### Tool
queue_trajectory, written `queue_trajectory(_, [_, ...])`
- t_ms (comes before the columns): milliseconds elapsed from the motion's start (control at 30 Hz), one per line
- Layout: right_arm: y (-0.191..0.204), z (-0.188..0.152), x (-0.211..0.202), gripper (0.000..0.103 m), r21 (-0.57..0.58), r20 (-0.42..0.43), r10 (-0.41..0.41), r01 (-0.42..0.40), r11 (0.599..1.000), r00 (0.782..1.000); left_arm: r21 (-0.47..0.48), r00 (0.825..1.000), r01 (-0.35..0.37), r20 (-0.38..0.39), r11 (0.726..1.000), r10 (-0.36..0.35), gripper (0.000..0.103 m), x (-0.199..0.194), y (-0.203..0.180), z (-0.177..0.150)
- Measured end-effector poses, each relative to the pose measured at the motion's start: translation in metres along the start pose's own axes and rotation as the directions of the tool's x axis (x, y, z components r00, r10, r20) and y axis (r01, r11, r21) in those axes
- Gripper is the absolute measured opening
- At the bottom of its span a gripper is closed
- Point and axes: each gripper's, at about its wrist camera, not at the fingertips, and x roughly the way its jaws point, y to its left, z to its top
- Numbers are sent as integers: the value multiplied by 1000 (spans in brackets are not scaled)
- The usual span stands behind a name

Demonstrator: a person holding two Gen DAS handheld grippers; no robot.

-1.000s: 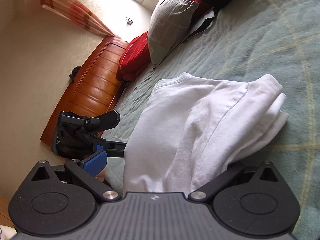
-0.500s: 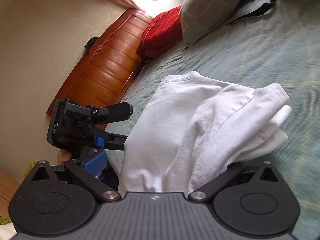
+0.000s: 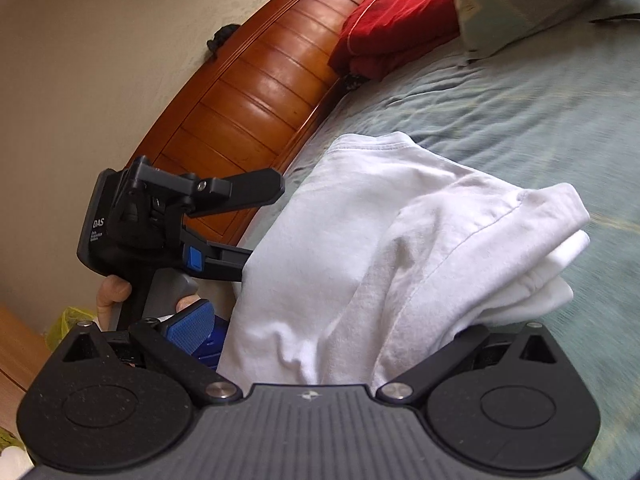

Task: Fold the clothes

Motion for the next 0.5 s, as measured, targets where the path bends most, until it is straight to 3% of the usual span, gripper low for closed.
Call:
queue_trajectory(267, [19, 25, 95, 103, -38, -29, 17, -18, 999, 999, -50, 993, -80, 83, 996, 84, 101, -32, 64, 56])
queue_trajectory(500, [32, 35, 168, 103, -53, -23, 34, -35, 998, 999, -76, 976, -162, 136, 984, 172, 101, -53, 112, 95])
